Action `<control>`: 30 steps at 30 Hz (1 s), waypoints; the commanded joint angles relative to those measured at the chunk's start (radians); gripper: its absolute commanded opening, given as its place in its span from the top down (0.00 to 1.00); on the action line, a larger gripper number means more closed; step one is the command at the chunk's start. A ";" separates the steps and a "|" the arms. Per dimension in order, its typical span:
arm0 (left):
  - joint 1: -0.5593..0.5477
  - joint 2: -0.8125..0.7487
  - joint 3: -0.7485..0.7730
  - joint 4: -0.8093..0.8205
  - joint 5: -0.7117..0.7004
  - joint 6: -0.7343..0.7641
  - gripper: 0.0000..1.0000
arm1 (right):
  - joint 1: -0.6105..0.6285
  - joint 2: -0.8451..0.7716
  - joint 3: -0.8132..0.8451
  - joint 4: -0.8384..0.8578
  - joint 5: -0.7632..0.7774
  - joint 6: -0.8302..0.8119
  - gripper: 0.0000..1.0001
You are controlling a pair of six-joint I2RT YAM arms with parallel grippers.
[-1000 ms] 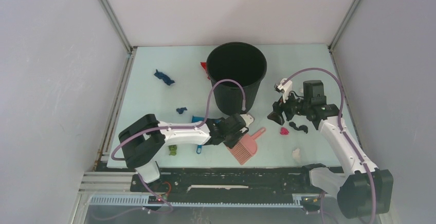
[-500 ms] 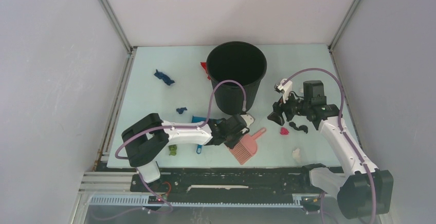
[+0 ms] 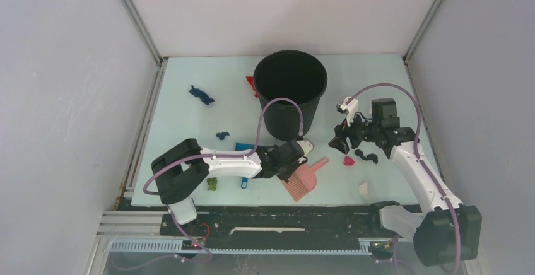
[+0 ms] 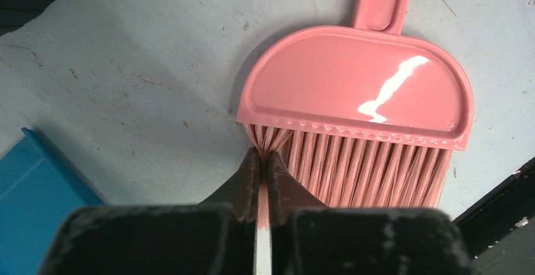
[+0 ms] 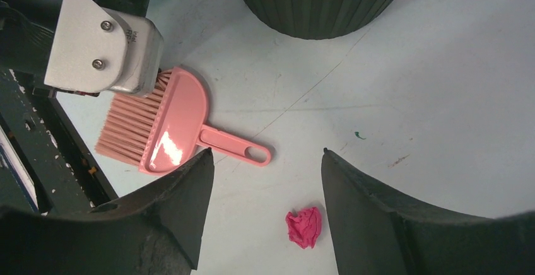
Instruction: Sweep away the paper scraps from the table
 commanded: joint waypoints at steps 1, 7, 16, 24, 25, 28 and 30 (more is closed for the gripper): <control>-0.008 0.001 0.013 -0.016 -0.004 -0.008 1.00 | 0.002 0.010 -0.001 0.031 0.017 0.018 0.30; -0.059 -0.114 0.026 -0.046 -0.030 0.049 1.00 | 0.006 0.046 -0.001 0.047 0.044 0.043 0.33; -0.093 -0.260 0.094 -0.237 -0.097 0.222 1.00 | 0.001 0.040 -0.001 0.021 0.000 0.008 0.33; -0.093 -0.351 0.075 -0.265 -0.069 0.311 1.00 | -0.018 0.044 -0.001 0.008 -0.015 -0.015 0.32; -0.093 -0.353 0.078 -0.272 -0.065 0.321 1.00 | -0.018 0.045 -0.002 0.005 -0.023 -0.018 0.32; -0.094 -0.376 0.063 -0.270 -0.051 0.372 1.00 | -0.020 0.035 -0.001 -0.030 -0.082 -0.061 0.31; -0.093 -0.402 0.034 -0.251 -0.045 0.405 1.00 | -0.027 0.020 -0.001 -0.072 -0.153 -0.112 0.31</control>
